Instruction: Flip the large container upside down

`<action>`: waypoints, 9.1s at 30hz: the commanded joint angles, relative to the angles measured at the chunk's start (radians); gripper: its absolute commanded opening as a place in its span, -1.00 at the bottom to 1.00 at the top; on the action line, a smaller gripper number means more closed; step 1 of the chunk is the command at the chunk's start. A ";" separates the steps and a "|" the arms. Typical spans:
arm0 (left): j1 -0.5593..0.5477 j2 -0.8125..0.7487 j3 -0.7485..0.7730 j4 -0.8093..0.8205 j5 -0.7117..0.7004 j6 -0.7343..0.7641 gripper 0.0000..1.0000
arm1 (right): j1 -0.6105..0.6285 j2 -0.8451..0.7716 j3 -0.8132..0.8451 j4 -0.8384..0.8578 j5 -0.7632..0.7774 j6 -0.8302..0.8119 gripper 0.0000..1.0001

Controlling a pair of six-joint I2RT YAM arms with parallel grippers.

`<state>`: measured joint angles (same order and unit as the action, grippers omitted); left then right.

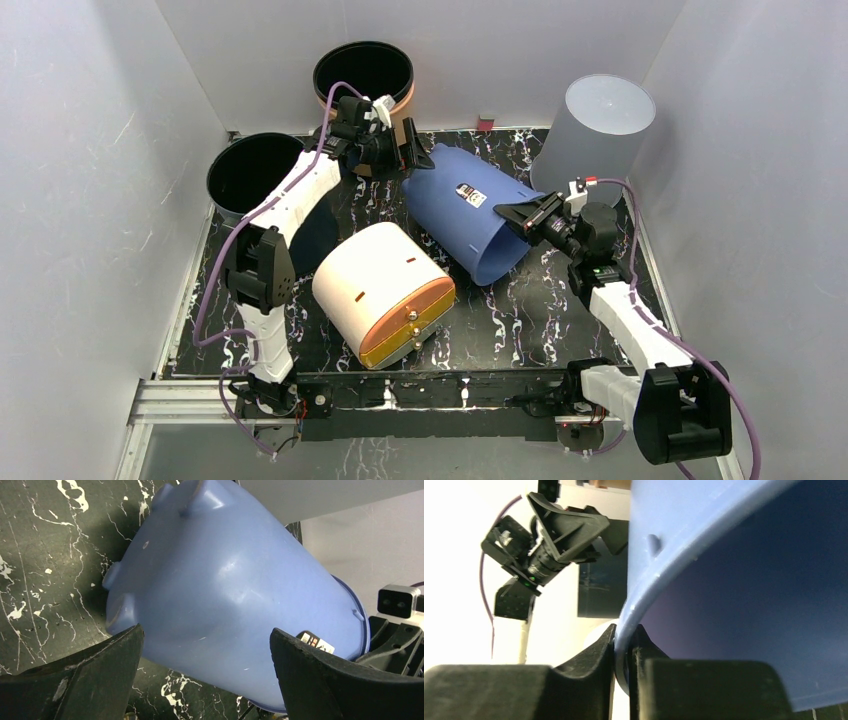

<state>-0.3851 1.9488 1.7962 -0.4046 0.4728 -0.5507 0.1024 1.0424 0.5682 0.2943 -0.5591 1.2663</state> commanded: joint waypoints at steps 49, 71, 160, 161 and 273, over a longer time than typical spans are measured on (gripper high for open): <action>0.065 -0.328 -0.017 0.189 0.209 -0.102 0.97 | -0.021 0.565 -0.430 1.525 0.002 0.351 -1.00; 0.066 -0.343 -0.066 0.201 0.230 -0.109 0.97 | -0.085 0.581 -0.533 1.520 -0.014 0.366 0.02; -0.445 0.040 0.149 0.299 0.134 -0.192 0.97 | -0.073 -0.029 0.788 -0.821 0.647 -0.796 0.96; -0.438 0.026 0.160 0.292 0.136 -0.185 0.97 | -0.072 -0.032 0.788 -0.819 0.624 -0.801 0.96; 0.177 -0.260 0.179 -0.303 -0.199 0.099 -1.00 | 0.467 0.341 0.902 -1.038 0.588 -0.785 0.96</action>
<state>-0.2005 1.7027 1.8549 -0.8310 0.0170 -0.3347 0.5739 1.4063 1.4414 -0.7364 -0.0799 0.4534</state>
